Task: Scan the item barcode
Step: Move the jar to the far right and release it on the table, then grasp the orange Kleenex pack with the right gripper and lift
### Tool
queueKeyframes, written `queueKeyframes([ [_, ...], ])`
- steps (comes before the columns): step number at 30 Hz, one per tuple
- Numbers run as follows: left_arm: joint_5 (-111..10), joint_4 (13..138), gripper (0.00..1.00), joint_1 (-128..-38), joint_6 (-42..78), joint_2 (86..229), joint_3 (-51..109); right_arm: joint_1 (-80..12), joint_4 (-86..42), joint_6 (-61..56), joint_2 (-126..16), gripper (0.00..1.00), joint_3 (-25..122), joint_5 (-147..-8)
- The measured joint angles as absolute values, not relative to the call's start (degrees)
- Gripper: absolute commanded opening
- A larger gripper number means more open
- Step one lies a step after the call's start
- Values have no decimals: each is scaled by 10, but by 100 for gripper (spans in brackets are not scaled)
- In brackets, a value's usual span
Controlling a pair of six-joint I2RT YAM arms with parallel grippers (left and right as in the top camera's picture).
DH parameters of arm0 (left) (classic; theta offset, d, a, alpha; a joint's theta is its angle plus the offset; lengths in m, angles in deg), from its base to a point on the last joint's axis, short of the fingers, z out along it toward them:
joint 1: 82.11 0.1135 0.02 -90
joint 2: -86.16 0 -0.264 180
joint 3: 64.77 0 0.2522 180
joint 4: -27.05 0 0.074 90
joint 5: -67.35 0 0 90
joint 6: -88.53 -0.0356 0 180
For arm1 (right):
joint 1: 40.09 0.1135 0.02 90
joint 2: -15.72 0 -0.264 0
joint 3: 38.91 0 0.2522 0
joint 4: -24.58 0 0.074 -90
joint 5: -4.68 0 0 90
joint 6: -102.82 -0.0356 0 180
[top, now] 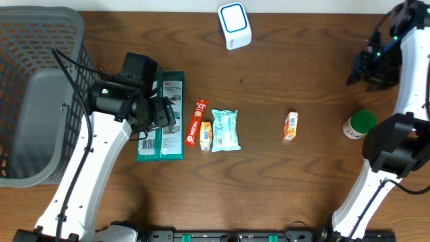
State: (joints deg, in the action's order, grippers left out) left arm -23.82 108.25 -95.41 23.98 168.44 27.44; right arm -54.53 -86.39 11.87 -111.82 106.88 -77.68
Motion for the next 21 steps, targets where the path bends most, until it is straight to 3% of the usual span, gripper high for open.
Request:
queueKeyframes([
  [13,-238,1083,85,-954,240,1684,274,-437,-855,133,-1118,2,903,-734],
  [21,-238,1083,85,-954,240,1684,274,-378,-732,119,-1074,1,757,-739],
])
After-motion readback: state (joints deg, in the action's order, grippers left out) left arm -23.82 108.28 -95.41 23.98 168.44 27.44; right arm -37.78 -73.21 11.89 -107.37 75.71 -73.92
